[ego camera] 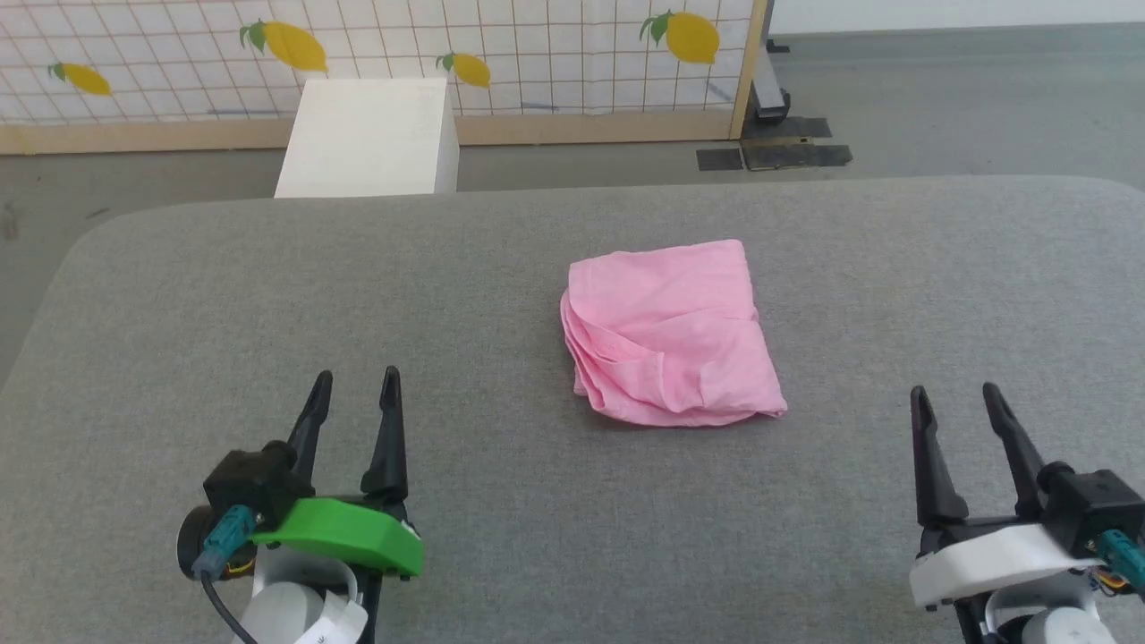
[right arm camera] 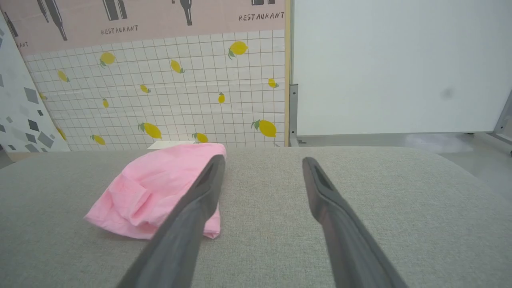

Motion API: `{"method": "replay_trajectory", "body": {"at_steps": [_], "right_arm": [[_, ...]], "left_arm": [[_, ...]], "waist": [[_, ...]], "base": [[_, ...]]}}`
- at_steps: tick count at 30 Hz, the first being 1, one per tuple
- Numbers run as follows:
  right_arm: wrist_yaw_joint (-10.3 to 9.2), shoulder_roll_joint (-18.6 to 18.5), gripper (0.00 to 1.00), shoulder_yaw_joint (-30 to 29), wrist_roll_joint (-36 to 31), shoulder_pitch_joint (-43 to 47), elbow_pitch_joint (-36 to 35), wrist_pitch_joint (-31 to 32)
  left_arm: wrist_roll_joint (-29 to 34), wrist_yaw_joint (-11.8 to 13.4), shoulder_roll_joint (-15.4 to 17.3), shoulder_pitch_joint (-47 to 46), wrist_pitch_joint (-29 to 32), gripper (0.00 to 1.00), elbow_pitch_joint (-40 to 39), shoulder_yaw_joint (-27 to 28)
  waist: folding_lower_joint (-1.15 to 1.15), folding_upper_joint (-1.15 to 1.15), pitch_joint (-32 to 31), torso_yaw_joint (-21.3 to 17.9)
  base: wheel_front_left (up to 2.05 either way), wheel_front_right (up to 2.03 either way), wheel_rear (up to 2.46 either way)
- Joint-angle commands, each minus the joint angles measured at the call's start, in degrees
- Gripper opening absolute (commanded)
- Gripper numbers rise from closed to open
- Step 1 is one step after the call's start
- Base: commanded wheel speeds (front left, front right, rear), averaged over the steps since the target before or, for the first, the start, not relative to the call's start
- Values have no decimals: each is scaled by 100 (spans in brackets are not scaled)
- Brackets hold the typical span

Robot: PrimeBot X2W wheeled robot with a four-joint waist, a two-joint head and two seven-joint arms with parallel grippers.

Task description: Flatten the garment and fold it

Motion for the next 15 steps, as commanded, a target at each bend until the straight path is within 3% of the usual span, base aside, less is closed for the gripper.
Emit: {"method": "replay_trajectory", "body": {"at_steps": [1,15], "right_arm": [[-8,16,100,31,-65,73,28,-36],[-8,-13,100,154,-142,107,-28,-36]], "left_arm": [[41,-31,-9,91,-23,100,36,9],[67,-59,-9,89,-23,100,82,18]], "waist": [[0,0,-30,-31],[0,0,12,-33]], "base": [[0,0,0],[0,0,0]]}}
